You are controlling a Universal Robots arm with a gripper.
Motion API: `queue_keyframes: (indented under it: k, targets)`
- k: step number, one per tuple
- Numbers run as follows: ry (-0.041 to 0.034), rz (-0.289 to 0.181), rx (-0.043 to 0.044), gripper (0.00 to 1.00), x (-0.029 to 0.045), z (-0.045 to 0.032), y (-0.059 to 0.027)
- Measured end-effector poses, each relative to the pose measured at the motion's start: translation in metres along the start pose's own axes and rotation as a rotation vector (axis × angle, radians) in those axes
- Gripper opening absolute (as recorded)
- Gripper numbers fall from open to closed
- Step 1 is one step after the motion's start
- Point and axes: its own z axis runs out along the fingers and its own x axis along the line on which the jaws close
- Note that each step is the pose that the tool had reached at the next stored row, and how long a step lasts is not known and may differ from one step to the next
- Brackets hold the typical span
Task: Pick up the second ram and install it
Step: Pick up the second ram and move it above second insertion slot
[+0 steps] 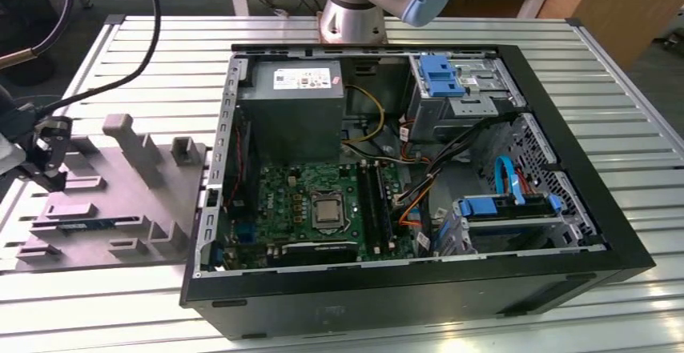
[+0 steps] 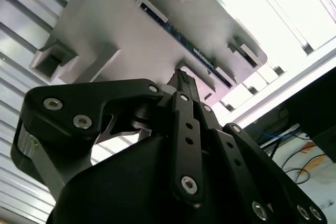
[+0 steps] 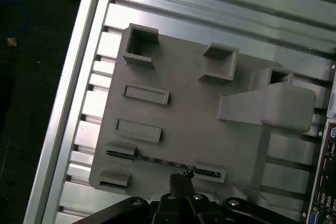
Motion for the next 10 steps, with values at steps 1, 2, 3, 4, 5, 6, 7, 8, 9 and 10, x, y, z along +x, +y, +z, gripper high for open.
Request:
queue_keyframes:
  k: [1,2,3,4,5,6,7,8,9,10]
  targets:
    - [0.0008,-0.018,-0.001,0.11,0.0,0.0001,0.0]
    - [0.0017,-0.037,-0.0022,0.11,0.0,0.0003,0.0]
    - [0.0025,-0.055,-0.0032,0.11,0.0,0.0004,0.0]
    - [0.0034,-0.073,-0.0042,0.11,0.0,0.0006,0.0]
    - [0.0042,-0.091,-0.0052,0.11,0.0,0.0007,0.0]
    - [0.0051,-0.109,-0.0063,0.11,0.0,0.0008,0.0]
    - [0.006,-0.127,-0.0073,0.11,0.0001,0.0009,0.0]
    - [0.0068,-0.146,-0.0084,0.11,0.0,0.0011,-0.0001]
    - [0.0076,-0.164,-0.0095,0.11,0.0001,0.0012,0.0]
    - [0.0085,-0.182,-0.0105,0.11,0.0001,0.0013,-0.0001]
